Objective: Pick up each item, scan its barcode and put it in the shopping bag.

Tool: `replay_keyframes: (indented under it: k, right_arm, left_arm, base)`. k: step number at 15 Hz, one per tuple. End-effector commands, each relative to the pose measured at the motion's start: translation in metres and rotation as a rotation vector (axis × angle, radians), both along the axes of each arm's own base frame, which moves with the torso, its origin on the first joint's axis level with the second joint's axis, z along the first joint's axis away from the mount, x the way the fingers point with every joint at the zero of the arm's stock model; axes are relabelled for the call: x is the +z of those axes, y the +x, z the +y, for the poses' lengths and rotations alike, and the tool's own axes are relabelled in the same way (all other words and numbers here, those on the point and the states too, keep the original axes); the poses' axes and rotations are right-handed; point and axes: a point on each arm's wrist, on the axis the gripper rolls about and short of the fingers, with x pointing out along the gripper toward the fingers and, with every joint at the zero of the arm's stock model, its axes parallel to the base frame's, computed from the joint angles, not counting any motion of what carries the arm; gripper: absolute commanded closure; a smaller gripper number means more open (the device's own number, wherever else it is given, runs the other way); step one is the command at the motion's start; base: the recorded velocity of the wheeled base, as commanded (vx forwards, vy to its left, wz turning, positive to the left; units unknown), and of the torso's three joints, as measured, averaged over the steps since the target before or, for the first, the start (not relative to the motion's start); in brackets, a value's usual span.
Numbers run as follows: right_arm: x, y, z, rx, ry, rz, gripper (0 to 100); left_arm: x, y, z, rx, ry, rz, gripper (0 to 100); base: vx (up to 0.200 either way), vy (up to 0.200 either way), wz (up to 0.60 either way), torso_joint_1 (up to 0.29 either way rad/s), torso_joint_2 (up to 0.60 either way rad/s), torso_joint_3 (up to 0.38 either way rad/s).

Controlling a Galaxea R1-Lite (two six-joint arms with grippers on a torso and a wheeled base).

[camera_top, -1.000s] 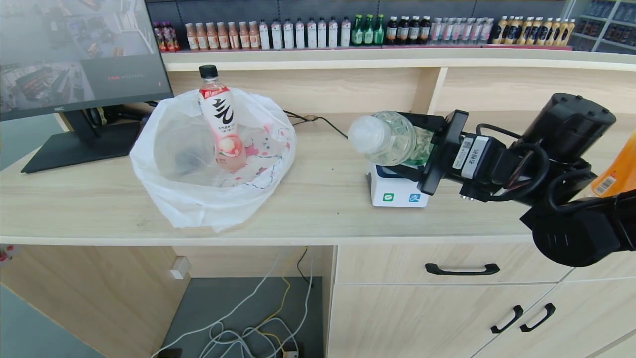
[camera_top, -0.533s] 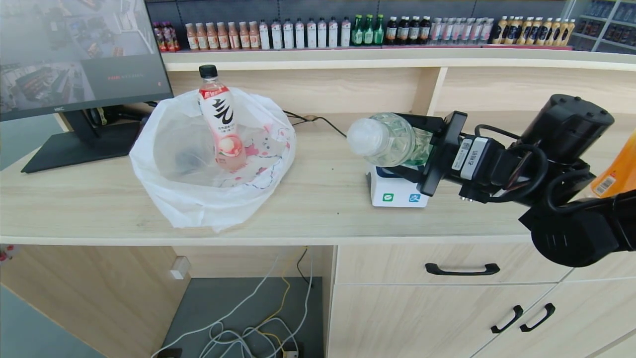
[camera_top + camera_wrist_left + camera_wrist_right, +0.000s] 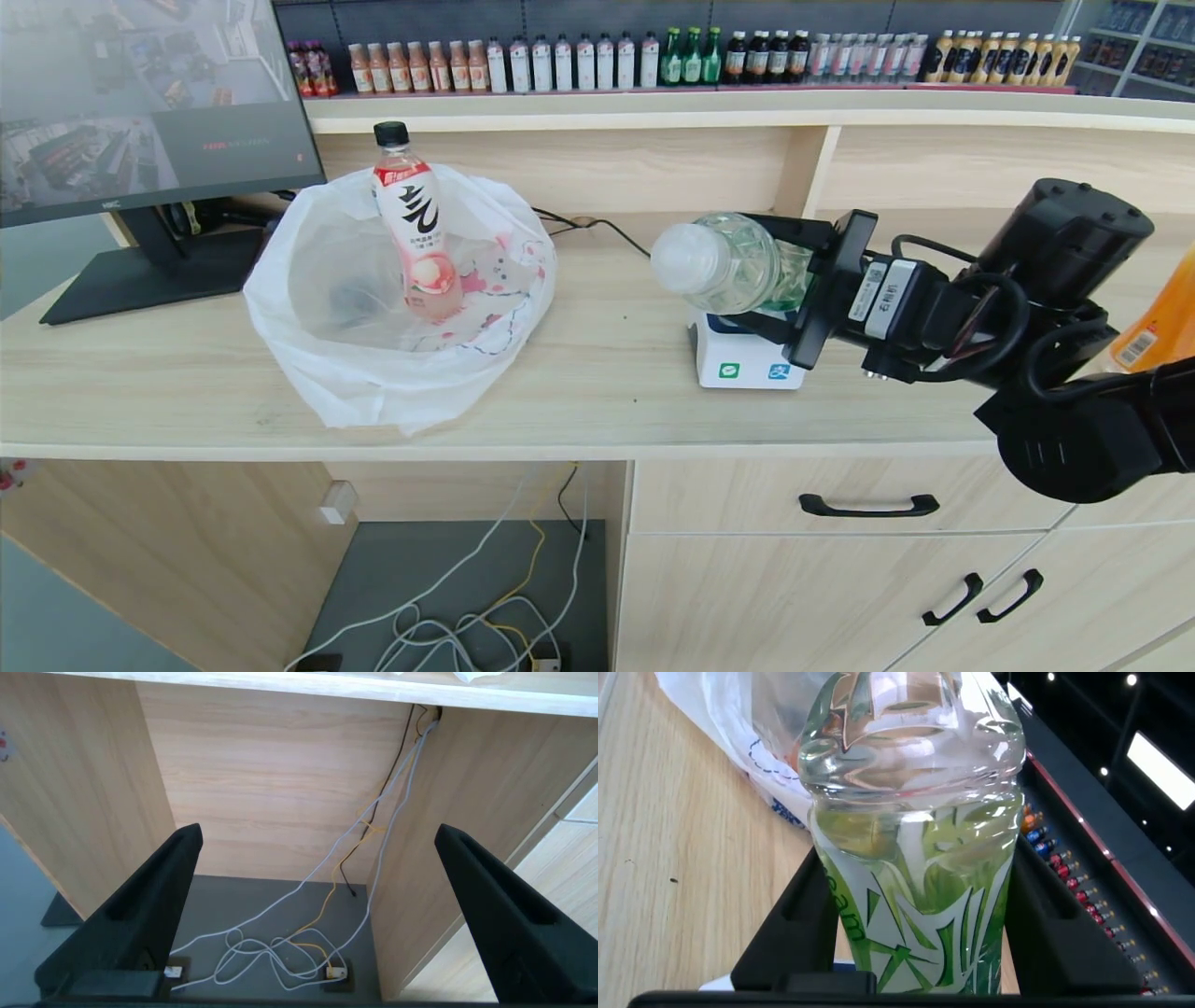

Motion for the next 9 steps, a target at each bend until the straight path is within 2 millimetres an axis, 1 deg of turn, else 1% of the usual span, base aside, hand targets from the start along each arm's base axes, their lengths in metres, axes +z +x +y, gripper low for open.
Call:
replay_keyframes:
  k: [1,3,6,9]
  right_arm:
    - [0.002,-0.001,0.0,-0.001,0.004,-0.005,100]
    - [0.006,-0.002,0.0,-0.001,0.012,-0.008,100]
    - [0.021,-0.006,-0.001,-0.003,0.058,0.0,100]
    - [0.032,-0.01,-0.003,-0.036,0.117,0.033,100]
  left_arm:
    - [0.0,0.0,0.0,0.001,0.0,0.0,0]
    - [0.0,0.0,0.0,0.0,0.0,0.0,0]
    - [0.0,0.0,0.0,0.001,0.002,0.0,0]
    - [0.0,0.0,0.0,0.0,0.0,0.0,0]
  base:
    - [0.0,0.0,0.0,0.0,0.0,0.0]
    - [0.0,0.0,0.0,0.0,0.0,0.0]
    - [0.0,0.0,0.0,0.0,0.0,0.0]
    - [0.0,0.0,0.0,0.0,0.0,0.0]
